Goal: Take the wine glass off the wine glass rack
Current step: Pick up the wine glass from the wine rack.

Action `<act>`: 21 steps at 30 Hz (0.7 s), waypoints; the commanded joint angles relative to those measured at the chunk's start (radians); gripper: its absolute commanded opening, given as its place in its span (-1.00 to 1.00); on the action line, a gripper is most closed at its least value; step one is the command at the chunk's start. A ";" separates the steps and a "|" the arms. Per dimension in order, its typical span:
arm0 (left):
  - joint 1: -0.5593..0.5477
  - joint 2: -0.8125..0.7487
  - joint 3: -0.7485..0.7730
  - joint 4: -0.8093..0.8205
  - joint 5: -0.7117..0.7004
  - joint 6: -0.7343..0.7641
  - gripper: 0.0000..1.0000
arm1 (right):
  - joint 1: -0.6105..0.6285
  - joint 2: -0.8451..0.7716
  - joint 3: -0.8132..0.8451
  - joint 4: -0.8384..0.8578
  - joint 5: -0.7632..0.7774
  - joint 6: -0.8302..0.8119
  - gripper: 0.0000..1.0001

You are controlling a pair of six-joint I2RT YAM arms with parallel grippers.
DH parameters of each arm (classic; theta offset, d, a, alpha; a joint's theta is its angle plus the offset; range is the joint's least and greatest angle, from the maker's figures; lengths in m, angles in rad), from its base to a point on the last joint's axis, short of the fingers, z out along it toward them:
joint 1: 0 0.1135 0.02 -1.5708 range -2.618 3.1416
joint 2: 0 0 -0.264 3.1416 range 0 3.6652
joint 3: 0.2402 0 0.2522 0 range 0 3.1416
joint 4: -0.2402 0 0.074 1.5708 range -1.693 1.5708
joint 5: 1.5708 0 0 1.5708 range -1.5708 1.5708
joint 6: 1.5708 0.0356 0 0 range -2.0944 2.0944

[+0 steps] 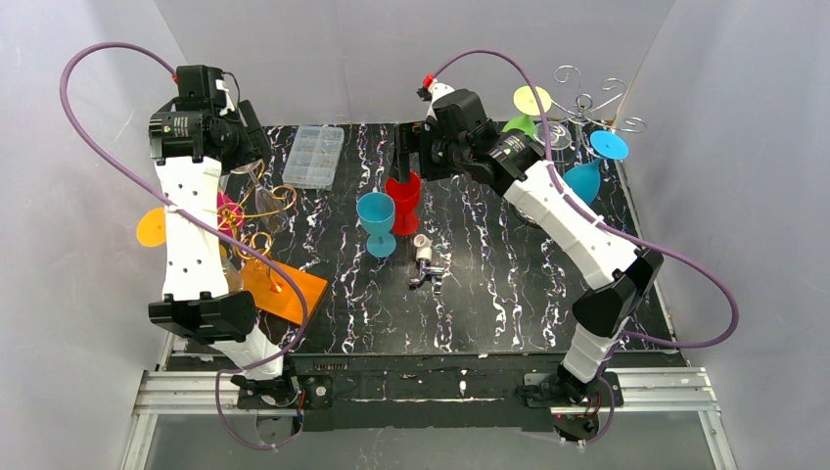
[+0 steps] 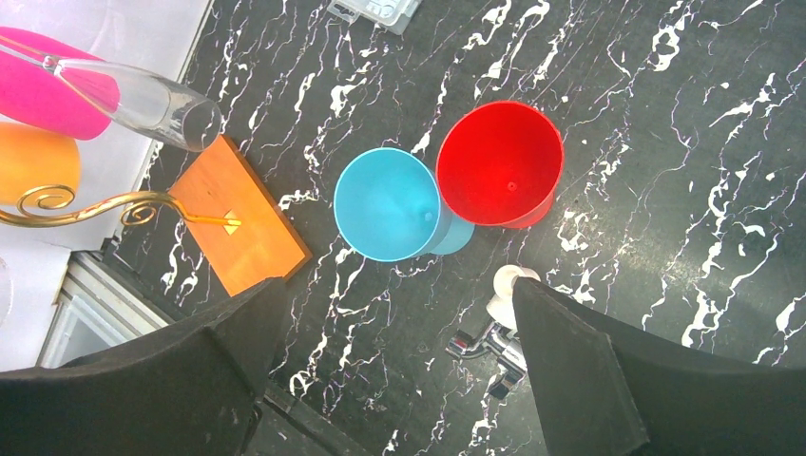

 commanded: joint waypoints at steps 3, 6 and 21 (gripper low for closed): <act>0.003 -0.027 0.046 -0.013 0.016 0.013 0.09 | 0.002 -0.004 0.039 0.035 0.009 -0.003 0.97; 0.003 -0.030 0.057 -0.012 0.016 0.019 -0.01 | 0.002 -0.003 0.040 0.035 0.008 -0.002 0.97; -0.005 -0.066 0.033 0.009 0.090 0.044 -0.12 | 0.003 -0.003 0.042 0.033 0.006 0.003 0.97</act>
